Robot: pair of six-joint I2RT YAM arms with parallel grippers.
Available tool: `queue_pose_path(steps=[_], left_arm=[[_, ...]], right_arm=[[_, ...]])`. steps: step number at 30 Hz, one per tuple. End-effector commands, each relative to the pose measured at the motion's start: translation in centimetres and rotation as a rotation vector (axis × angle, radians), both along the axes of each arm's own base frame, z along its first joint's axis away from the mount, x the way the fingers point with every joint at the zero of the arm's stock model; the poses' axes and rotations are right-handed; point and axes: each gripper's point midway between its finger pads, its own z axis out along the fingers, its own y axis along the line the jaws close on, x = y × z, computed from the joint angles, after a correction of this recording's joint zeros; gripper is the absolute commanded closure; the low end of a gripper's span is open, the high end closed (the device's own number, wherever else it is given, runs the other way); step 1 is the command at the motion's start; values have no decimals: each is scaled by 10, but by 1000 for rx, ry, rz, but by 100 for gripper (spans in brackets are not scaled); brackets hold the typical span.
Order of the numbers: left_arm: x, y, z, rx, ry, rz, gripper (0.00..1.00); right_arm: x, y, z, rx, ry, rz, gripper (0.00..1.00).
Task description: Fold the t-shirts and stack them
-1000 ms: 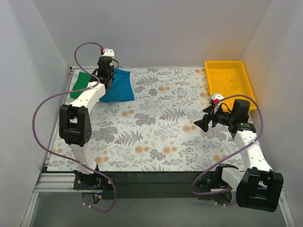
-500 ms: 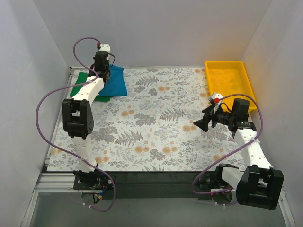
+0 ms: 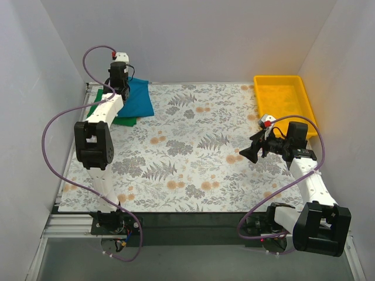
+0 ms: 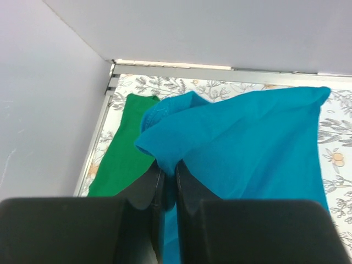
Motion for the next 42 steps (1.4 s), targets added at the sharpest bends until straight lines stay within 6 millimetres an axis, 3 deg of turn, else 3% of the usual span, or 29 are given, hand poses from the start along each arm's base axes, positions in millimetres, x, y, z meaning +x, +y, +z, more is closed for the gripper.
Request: queue_pose_path(steps=[1,2,5,6,8,9,10,11,12,14,17,18,19,21,24,28,31,37,42], left_arm=[[-7,-10,40,-37,-102,-46,100],[-10,-10,51,-35,-131,-51,100],[-17,-14,53,-34,-135,-87,100],[-22,-16,64,-37,-155,-99,100],[-29,-24,58,-53,-139,-149,100],[-32,-28,74,-61,-186,-171,100],[-36,-29,77,-65,-196,-182,100],[-44,-30,94,-67,-234,-192,100],[-51,-31,85,-71,-217,-197,100],[-65,-31,102,-75,-256,-206,100],[-85,-35,102,-97,-261,-229,100],[-98,-36,119,-101,-298,-239,100],[-105,-37,109,-109,-279,-244,100],[-123,-43,126,-129,-320,-280,100],[-142,-55,126,-163,-326,-347,100],[-174,-68,147,-201,-376,-426,100],[-187,-79,154,-234,-387,-482,100],[-181,-79,133,-258,-342,-461,100],[-155,-95,94,-311,-240,-513,100]], right_arm=[[6,1,19,7,-55,23,2],[6,1,19,7,-56,23,2],[6,1,19,6,-58,23,2],[5,1,19,7,-57,25,2],[5,1,20,6,-61,25,2],[5,1,20,5,-60,24,2],[5,1,20,4,-62,23,2],[5,1,19,3,-63,22,2],[5,1,20,2,-64,22,2],[5,1,21,4,-68,24,2],[4,1,21,4,-71,26,2],[4,1,22,3,-75,26,2],[3,2,22,4,-77,27,2],[3,2,22,3,-80,26,2],[2,1,23,1,-83,25,2],[2,1,23,-2,-88,23,2],[2,1,23,-2,-88,22,2],[2,0,25,-6,-95,18,2],[2,1,26,-5,-101,21,2]])
